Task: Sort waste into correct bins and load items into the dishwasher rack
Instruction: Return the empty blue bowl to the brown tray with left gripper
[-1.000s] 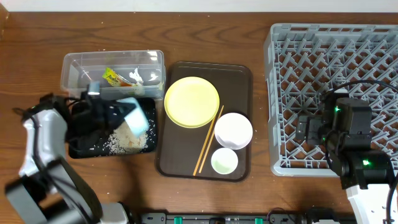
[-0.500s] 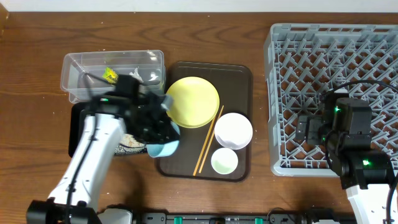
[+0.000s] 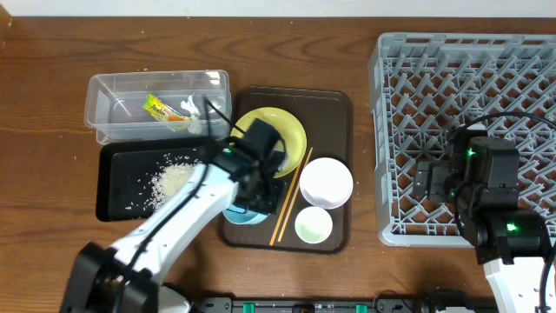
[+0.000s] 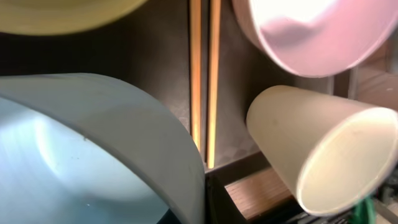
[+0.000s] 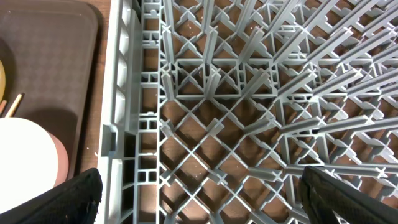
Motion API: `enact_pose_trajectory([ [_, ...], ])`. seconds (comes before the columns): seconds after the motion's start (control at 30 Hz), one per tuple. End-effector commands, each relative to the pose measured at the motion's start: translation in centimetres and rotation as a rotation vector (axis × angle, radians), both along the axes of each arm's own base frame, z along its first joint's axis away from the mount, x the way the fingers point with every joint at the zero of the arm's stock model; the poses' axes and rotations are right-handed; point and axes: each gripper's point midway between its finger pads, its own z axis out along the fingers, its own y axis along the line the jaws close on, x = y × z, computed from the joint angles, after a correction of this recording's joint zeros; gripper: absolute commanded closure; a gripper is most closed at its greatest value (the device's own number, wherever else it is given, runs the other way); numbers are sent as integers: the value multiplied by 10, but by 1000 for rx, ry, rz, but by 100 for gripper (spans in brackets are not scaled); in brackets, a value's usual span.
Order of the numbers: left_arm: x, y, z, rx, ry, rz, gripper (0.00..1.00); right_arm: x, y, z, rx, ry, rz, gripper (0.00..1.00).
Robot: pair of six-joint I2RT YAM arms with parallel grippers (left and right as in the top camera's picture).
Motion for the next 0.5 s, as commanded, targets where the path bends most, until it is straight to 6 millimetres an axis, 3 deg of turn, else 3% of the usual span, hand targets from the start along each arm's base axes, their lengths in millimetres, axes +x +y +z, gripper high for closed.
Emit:
enact_pose_trajectory([
  [0.0,-1,2,-16,63,33,40,94,3,4,9,-2,-24,12,1],
  [0.23,-4,0,-36,97,82,33,93,3,4,9,-2,-23,12,1],
  [0.47,-2,-1,-36,95,79,34,63,3,4,9,-2,-24,12,1],
])
